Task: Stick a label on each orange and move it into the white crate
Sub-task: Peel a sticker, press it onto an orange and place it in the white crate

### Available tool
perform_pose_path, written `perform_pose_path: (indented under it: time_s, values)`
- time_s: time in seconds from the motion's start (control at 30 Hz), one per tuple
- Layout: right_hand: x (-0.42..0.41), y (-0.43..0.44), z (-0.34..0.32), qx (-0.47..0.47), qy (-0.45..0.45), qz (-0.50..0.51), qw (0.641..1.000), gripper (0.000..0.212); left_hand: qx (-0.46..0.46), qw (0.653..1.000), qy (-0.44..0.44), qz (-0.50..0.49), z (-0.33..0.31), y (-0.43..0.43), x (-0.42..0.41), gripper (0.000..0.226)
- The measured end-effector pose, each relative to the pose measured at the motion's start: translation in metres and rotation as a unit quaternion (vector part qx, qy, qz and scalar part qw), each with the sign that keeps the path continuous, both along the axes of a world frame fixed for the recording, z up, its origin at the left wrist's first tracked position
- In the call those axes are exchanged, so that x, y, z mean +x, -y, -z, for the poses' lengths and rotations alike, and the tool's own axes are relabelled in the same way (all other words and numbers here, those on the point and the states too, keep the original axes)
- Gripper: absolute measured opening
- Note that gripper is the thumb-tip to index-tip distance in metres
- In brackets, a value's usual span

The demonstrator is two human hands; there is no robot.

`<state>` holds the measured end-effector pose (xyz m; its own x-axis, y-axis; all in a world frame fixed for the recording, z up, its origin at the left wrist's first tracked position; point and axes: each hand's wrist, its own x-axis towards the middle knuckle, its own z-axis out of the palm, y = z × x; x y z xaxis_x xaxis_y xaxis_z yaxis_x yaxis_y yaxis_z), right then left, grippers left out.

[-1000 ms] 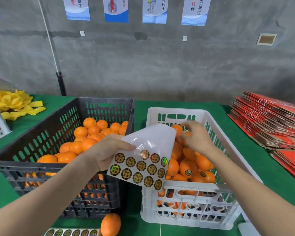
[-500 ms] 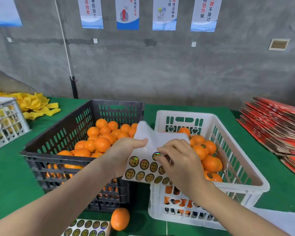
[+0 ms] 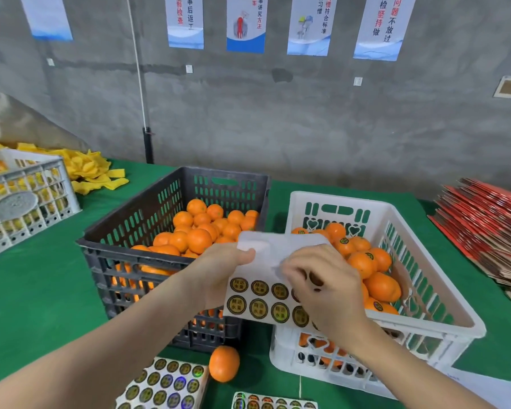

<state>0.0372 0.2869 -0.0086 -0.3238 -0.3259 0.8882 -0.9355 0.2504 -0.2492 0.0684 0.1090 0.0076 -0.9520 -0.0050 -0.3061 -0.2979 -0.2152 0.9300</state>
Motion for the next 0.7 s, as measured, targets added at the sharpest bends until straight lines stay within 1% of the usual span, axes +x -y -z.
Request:
perform_pose_path:
  time_s: [0.03,0.07,0.1,0.13,0.17,0.2,0.27,0.37,0.4,0.43,0.47,0.5,0.53,0.57,0.6,0.63,0.67,0.7]
  values:
    - [-0.001,0.001,-0.009,-0.032,0.075,-0.018,0.997,0.018,-0.004,0.999,-0.033,0.006,0.002,0.002,0.004,0.020]
    - [-0.004,0.002,-0.019,-0.038,0.146,-0.028,0.988,0.036,0.004,0.997,-0.068,0.027,0.004,0.004,0.008,0.022]
    - [-0.010,0.001,-0.029,-0.004,0.206,-0.030,0.978,0.055,0.021,0.993,-0.099,0.063,0.005,0.006,0.012,0.024]
    - [-0.017,0.000,-0.036,0.053,0.250,-0.029,0.966,0.073,0.033,0.986,-0.126,0.103,0.006,0.007,0.017,0.027]
    - [-0.025,-0.001,-0.041,0.114,0.283,-0.036,0.951,0.086,0.032,0.980,-0.148,0.132,0.008,0.007,0.021,0.028]
    - [-0.033,-0.001,-0.044,0.161,0.313,-0.059,0.934,0.092,0.013,0.975,-0.167,0.144,0.012,0.007,0.024,0.026]
    - [-0.042,0.001,-0.047,0.188,0.355,-0.114,0.909,0.090,-0.033,0.969,-0.191,0.154,0.019,0.006,0.027,0.024]
    - [-0.048,0.009,-0.044,0.179,0.365,-0.142,0.902,0.084,-0.067,0.954,-0.194,0.218,0.012,0.024,0.027,0.026]
    - [-0.050,0.013,-0.042,0.185,0.365,-0.139,0.902,0.084,-0.080,0.955,-0.188,0.214,0.007,0.036,0.021,0.028]
    - [-0.052,0.017,-0.040,0.193,0.364,-0.130,0.902,0.086,-0.098,0.964,-0.181,0.169,0.001,0.051,0.011,0.032]
    - [-0.054,0.020,-0.039,0.199,0.365,-0.121,0.901,0.087,-0.140,0.970,-0.174,0.097,-0.002,0.068,-0.003,0.033]
    - [-0.054,0.024,-0.038,0.207,0.369,-0.116,0.899,0.088,-0.215,0.962,-0.169,0.020,-0.006,0.087,-0.019,0.029]
    - [-0.054,0.028,-0.038,0.217,0.376,-0.117,0.893,0.089,-0.327,0.931,-0.158,-0.039,-0.007,0.109,-0.036,0.022]
    - [-0.053,0.032,-0.037,0.227,0.385,-0.124,0.886,0.089,-0.461,0.876,-0.132,-0.050,-0.004,0.133,-0.053,0.015]
    - [-0.052,0.036,-0.037,0.236,0.393,-0.133,0.878,0.089,-0.577,0.813,-0.084,-0.009,0.000,0.153,-0.067,0.016]
    - [-0.052,0.041,-0.036,0.246,0.395,-0.140,0.874,0.088,-0.652,0.755,-0.016,0.068,0.007,0.171,-0.079,0.022]
    - [-0.051,0.047,-0.035,0.255,0.390,-0.143,0.873,0.086,-0.687,0.709,0.054,0.150,0.014,0.183,-0.088,0.027]
    - [-0.051,0.052,-0.033,0.261,0.383,-0.143,0.875,0.083,-0.698,0.673,0.116,0.216,0.022,0.193,-0.095,0.032]
